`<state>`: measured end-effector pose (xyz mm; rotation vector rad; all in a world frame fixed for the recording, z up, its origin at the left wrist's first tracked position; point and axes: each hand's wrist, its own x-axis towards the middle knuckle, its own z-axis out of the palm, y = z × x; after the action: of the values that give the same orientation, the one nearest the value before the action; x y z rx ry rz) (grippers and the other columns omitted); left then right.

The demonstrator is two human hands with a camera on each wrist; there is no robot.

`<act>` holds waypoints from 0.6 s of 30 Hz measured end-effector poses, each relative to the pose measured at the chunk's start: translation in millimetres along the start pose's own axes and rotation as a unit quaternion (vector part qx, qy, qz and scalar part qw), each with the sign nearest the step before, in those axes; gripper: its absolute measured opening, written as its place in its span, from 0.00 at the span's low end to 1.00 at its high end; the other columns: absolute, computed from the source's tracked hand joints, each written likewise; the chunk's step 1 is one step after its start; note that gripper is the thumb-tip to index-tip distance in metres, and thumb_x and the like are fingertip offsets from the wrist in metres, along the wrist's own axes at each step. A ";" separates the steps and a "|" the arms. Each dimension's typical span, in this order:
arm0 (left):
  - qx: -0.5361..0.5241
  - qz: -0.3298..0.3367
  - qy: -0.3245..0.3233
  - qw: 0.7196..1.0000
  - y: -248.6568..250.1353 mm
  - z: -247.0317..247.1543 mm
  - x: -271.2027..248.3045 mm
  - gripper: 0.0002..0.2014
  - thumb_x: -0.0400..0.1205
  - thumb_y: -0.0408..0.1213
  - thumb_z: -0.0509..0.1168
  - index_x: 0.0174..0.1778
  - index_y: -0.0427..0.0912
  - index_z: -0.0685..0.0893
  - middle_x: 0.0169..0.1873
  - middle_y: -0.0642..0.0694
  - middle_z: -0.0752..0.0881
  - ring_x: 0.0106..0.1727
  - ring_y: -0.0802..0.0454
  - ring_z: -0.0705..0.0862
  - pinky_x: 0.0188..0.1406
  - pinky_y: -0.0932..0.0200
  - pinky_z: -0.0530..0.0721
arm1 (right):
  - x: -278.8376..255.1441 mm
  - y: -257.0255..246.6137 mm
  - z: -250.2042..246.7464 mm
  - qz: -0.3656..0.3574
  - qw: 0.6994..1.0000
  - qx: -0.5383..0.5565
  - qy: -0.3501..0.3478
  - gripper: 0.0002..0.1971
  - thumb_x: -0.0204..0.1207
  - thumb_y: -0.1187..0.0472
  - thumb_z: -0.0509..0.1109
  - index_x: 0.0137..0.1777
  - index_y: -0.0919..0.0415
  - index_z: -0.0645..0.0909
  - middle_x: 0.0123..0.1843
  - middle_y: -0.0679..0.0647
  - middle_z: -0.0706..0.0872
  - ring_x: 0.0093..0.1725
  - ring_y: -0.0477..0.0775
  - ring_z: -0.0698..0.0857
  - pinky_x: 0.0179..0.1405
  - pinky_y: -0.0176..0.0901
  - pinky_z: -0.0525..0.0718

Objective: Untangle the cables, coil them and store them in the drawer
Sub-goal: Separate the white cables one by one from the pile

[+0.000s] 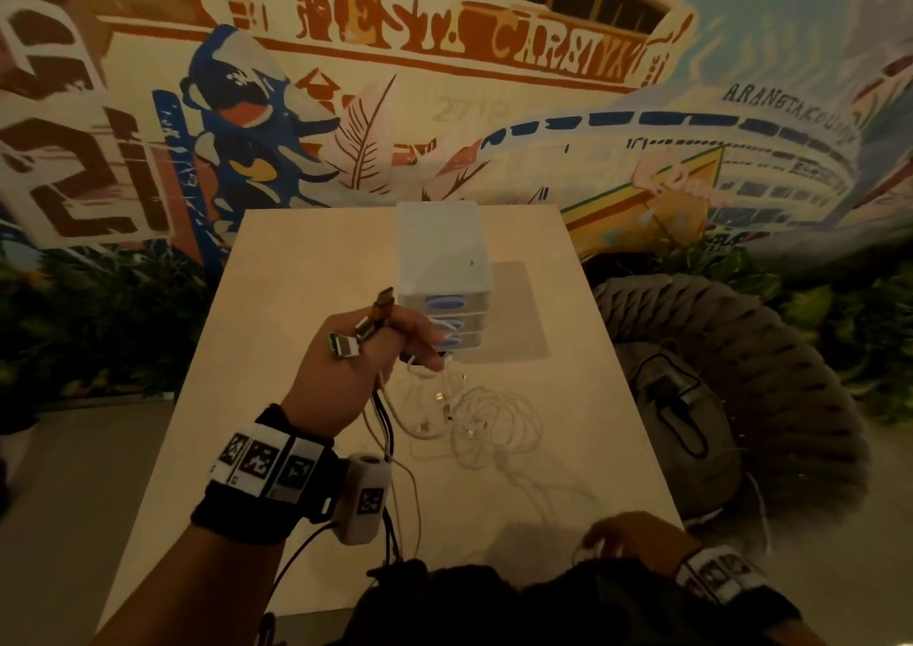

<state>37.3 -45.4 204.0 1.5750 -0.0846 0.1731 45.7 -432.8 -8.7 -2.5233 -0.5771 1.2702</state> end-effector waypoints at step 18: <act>0.064 -0.028 -0.001 0.998 5.3 -11.7 -13.0 0.19 0.87 0.18 0.53 0.41 0.32 0.88 0.33 0.39 0.92 0.24 0.53 0.80 0.36 0.74 0.78 | 14.3 -178.7 -141.8 -0.179 0.922 0.020 0.343 0.23 0.85 0.42 0.62 0.30 0.49 0.84 0.31 0.46 0.76 0.31 0.41 0.76 0.40 0.40 0.70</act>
<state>22.9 -34.5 207.2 1.7040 -0.0309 0.1339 126.7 -274.7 135.1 -2.4416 -0.7642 0.2316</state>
